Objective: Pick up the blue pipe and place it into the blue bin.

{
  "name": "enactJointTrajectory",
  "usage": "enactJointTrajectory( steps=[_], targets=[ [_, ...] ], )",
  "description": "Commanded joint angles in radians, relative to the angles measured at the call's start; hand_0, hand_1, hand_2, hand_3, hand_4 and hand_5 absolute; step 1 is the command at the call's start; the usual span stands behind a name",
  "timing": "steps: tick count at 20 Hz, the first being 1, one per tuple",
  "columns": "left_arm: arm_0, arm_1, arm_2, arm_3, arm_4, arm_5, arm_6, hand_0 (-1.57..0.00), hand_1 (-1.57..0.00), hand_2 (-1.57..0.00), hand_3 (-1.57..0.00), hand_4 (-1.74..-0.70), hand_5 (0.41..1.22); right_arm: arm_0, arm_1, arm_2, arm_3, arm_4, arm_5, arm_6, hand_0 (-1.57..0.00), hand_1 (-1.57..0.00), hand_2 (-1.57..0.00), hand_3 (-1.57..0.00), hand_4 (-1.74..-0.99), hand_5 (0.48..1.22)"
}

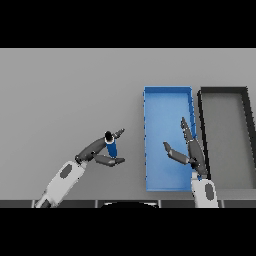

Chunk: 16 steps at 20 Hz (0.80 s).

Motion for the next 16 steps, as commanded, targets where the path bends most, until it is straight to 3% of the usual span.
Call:
enactJointTrajectory(
  steps=[1,3,5,8,11,16],
  targets=[
    [-0.004,-0.017,0.004,0.018,0.004,0.003,-0.015,0.0,0.0,-0.02,-0.02,-1.11,0.507,0.001,0.0,-0.001,0.002,0.0,0.0,-0.007,0.0,0.0,0.0,0.0,-1.267,0.6],
    [-0.007,-0.061,0.017,0.034,0.034,0.013,-0.023,-0.02,-0.16,-0.29,-0.26,-1.21,0.607,0.007,0.003,0.003,0.003,0.008,-0.004,-0.012,0.0,0.0,0.0,0.0,-1.261,0.6],
    [0.0,-0.085,0.038,0.06,0.067,0.017,-0.03,-0.44,-0.59,-0.7,-0.72,-1.35,0.828,0.012,0.001,0.008,-0.014,0.017,-0.009,-0.014,0.0,0.0,0.0,0.0,-1.259,0.602],
    [0.019,-0.105,0.035,0.035,0.069,0.037,-0.034,-0.99,-1.07,-1.12,-1.1,-1.53,1.02,-0.001,0.005,0.007,0.003,0.015,-0.008,-0.011,0.0,0.0,0.0,0.0,-1.262,0.611],
    [0.025,-0.102,0.008,0.021,0.027,0.075,-0.073,-1.28,-1.31,-1.34,-1.27,-1.63,1.118,0.007,0.001,0.004,0.002,0.013,-0.006,-0.014,0.0,0.0,0.0,0.0,-1.258,0.615],
    [0.035,-0.109,-0.008,-0.05,0.023,0.096,-0.122,-1.47,-1.49,-1.5,-1.4,-1.7,1.187,0.001,-0.003,0.005,-0.013,0.015,-0.007,0.005,0.0,0.0,0.0,0.0,-1.244,0.623]
  ],
)
